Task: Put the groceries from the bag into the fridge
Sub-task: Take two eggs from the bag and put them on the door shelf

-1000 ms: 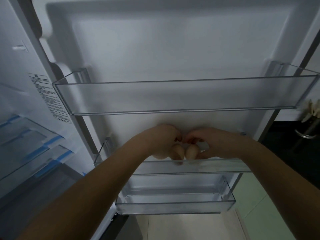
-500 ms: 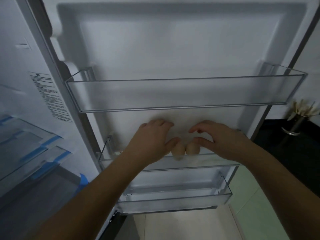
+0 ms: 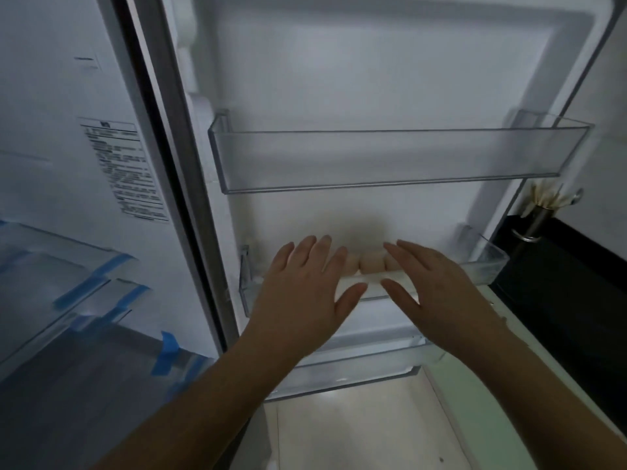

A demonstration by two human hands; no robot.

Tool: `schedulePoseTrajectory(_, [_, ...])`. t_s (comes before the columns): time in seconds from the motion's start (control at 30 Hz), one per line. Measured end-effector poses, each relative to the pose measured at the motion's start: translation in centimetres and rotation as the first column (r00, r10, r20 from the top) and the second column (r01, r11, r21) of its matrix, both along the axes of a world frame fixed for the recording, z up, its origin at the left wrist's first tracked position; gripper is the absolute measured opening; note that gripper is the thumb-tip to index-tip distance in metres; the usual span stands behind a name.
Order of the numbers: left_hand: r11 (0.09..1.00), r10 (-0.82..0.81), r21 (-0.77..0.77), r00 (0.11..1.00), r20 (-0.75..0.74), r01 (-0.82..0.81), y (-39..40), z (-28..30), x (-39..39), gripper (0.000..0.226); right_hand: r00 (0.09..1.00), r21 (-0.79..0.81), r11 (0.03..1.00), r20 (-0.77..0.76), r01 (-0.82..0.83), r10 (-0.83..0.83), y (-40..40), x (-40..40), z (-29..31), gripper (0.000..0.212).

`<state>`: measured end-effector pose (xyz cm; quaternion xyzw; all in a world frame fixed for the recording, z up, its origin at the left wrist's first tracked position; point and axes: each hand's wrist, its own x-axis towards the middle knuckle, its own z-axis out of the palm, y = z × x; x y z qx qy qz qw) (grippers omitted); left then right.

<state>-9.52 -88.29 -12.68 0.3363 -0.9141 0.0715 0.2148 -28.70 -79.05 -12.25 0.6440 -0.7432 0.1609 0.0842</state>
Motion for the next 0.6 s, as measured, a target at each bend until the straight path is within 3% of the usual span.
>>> schedulePoseTrajectory(0.3, [0.988,-0.153,0.003,0.988,0.035,0.153,2.7,-0.6,-1.0,0.068,0.968,0.012,0.972,-0.090,0.235,-0.233,6.0,2.4,-0.5,0.068])
schedulePoseTrajectory(0.6, [0.920,-0.390,-0.011,0.920,0.041,0.391,8.5,1.0,-5.8,0.069,0.855,0.061,0.856,-0.118,0.514,-0.505,15.7,1.6,-1.4,0.066])
